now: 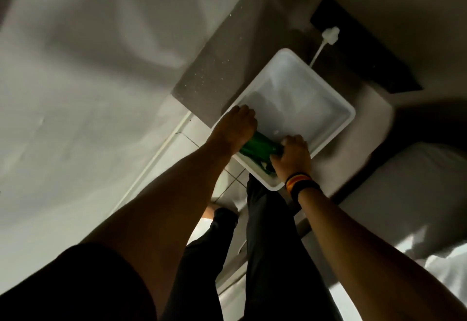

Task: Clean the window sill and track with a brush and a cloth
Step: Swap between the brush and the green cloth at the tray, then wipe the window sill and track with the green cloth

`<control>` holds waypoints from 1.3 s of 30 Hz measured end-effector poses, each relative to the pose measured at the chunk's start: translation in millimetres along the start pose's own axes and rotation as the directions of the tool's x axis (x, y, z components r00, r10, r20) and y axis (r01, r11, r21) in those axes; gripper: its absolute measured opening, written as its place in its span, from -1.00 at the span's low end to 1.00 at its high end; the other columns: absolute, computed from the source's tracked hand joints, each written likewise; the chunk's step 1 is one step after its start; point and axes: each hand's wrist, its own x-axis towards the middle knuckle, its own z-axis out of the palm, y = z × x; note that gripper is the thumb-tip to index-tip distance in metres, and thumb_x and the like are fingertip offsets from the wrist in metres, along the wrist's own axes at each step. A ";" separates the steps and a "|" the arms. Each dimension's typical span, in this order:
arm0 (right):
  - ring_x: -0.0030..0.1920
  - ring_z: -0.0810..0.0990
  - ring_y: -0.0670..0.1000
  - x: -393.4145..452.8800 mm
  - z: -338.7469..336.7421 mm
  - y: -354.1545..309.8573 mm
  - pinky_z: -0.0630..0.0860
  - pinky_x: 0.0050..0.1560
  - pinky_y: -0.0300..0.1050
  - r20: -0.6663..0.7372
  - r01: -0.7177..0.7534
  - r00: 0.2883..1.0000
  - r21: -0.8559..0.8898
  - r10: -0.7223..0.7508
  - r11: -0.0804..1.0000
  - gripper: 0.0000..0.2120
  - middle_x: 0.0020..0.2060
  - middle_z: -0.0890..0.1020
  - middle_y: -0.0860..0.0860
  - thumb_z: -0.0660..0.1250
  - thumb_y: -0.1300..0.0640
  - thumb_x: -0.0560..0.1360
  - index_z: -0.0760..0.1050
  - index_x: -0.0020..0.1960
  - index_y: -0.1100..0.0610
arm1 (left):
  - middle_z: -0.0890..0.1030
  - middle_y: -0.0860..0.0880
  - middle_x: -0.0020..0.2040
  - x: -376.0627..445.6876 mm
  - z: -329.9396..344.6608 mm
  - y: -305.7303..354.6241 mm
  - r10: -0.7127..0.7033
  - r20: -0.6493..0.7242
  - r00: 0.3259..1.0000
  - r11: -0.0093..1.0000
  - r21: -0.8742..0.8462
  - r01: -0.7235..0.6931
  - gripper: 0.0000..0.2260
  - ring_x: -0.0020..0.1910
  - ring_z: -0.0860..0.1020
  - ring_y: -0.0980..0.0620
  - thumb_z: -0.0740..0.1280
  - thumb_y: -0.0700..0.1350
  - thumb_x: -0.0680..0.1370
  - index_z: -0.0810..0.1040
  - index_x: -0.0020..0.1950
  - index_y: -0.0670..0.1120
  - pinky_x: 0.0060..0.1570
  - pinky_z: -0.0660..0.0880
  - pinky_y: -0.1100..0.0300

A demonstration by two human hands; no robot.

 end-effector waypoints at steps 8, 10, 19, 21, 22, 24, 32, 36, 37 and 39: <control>0.06 0.67 0.03 -60.5 -132.0 -73.1 0.66 0.05 -0.07 -0.277 0.168 0.958 0.741 0.068 0.651 -0.66 0.01 0.67 0.00 0.52 0.16 0.44 0.53 0.16 0.12 | 0.67 -0.10 -0.14 -125.0 -101.5 -22.2 -0.341 -0.376 0.862 0.860 -0.496 0.123 -0.80 -0.25 0.66 -0.13 0.32 -0.05 0.61 0.55 0.13 -0.16 -0.31 0.36 0.20; 0.13 0.66 0.07 -86.7 -167.3 -121.7 0.64 0.07 -0.05 -0.345 0.267 0.937 0.806 0.052 0.528 -0.58 0.14 0.66 0.11 0.50 0.10 0.46 0.51 0.26 0.15 | 0.68 -0.06 -0.15 -169.2 -133.4 -26.5 -0.423 -0.461 0.780 0.840 -0.524 0.145 -0.77 -0.27 0.65 -0.09 0.25 0.02 0.65 0.54 0.16 -0.12 -0.36 0.38 0.21; 0.23 0.52 -0.27 -198.6 -219.5 -351.8 0.47 0.23 -0.36 -0.566 0.825 0.564 0.412 -0.602 0.386 -0.71 0.21 0.56 -0.10 0.30 0.11 0.62 0.49 0.34 0.03 | 0.66 -0.01 0.03 -339.3 -172.8 -54.8 -0.675 -0.619 0.402 0.734 -0.617 0.283 -0.71 -0.05 0.62 -0.07 0.19 0.16 0.63 0.41 0.28 0.07 -0.16 0.54 0.09; 0.22 0.55 -0.10 -216.5 -217.1 -399.3 0.47 0.27 -0.25 -0.561 0.929 0.368 0.252 -0.741 0.271 -0.71 0.20 0.58 -0.06 0.27 0.17 0.63 0.52 0.34 0.07 | 0.65 -0.01 0.07 -376.3 -169.5 -67.5 -0.701 -0.646 0.301 0.713 -0.625 0.318 -0.69 0.03 0.59 -0.04 0.18 0.13 0.64 0.44 0.32 0.04 -0.07 0.55 0.09; 0.20 0.57 -0.02 -223.9 -213.4 -427.0 0.48 0.27 -0.17 -0.528 0.967 0.255 0.141 -0.810 0.213 -0.72 0.17 0.60 -0.03 0.26 0.20 0.64 0.54 0.33 0.07 | 0.64 0.00 0.10 -398.4 -165.6 -73.8 -0.724 -0.638 0.263 0.689 -0.644 0.333 -0.67 0.08 0.57 -0.03 0.19 0.11 0.64 0.44 0.37 0.03 0.01 0.55 0.10; 0.12 0.59 0.08 -227.6 -205.4 -472.2 0.51 0.23 0.00 -0.394 0.987 0.082 -0.095 -0.915 0.129 -0.69 0.12 0.63 0.03 0.26 0.25 0.61 0.57 0.30 0.05 | 0.61 0.01 0.24 -431.1 -152.1 -82.8 -0.773 -0.590 0.231 0.631 -0.680 0.373 -0.60 0.23 0.52 -0.01 0.17 0.11 0.65 0.38 0.47 0.03 0.24 0.48 0.12; 0.52 0.26 0.22 -199.0 -114.5 -569.8 0.16 0.56 0.11 0.103 0.781 0.276 -0.604 -0.956 0.161 -0.43 0.50 0.36 0.19 0.25 0.15 0.57 0.22 0.55 0.16 | -0.02 -0.17 0.66 -523.2 -55.1 -96.9 -0.994 -0.054 0.092 0.102 -0.725 0.682 -0.19 0.64 -0.08 -0.12 -0.16 0.38 0.58 -0.04 0.64 -0.17 0.62 -0.11 0.01; 0.63 -0.06 0.18 -176.1 -83.5 -539.3 -0.08 0.61 0.14 0.131 0.800 0.361 -0.553 -0.924 0.234 -0.18 0.62 0.00 0.19 0.06 -0.29 0.59 -0.06 0.62 0.22 | -0.22 -0.24 0.63 -516.5 -35.2 -100.0 -0.997 -0.020 0.073 0.065 -0.725 0.685 0.04 0.61 -0.28 -0.17 -0.49 0.47 0.37 -0.17 0.62 -0.23 0.58 -0.28 -0.02; 0.63 -0.07 0.16 -169.9 -79.7 -532.6 -0.09 0.62 0.12 0.147 0.800 0.363 -0.556 -0.920 0.227 -0.17 0.63 -0.01 0.17 0.04 -0.30 0.59 -0.07 0.62 0.21 | -0.23 -0.25 0.63 -514.0 -31.7 -99.8 -0.998 -0.009 0.070 0.055 -0.725 0.687 0.00 0.60 -0.30 -0.17 -0.46 0.46 0.41 -0.18 0.62 -0.22 0.58 -0.28 -0.02; 0.63 -0.07 0.16 -163.7 -77.6 -521.8 -0.08 0.62 0.11 0.135 0.804 0.351 -0.551 -0.927 0.224 -0.23 0.63 -0.01 0.17 0.08 -0.21 0.61 -0.06 0.62 0.22 | -0.26 -0.24 0.62 -515.0 -29.7 -102.5 -0.995 0.022 0.093 0.048 -0.728 0.684 -0.09 0.60 -0.33 -0.16 -0.31 0.43 0.49 -0.20 0.62 -0.21 0.58 -0.29 -0.04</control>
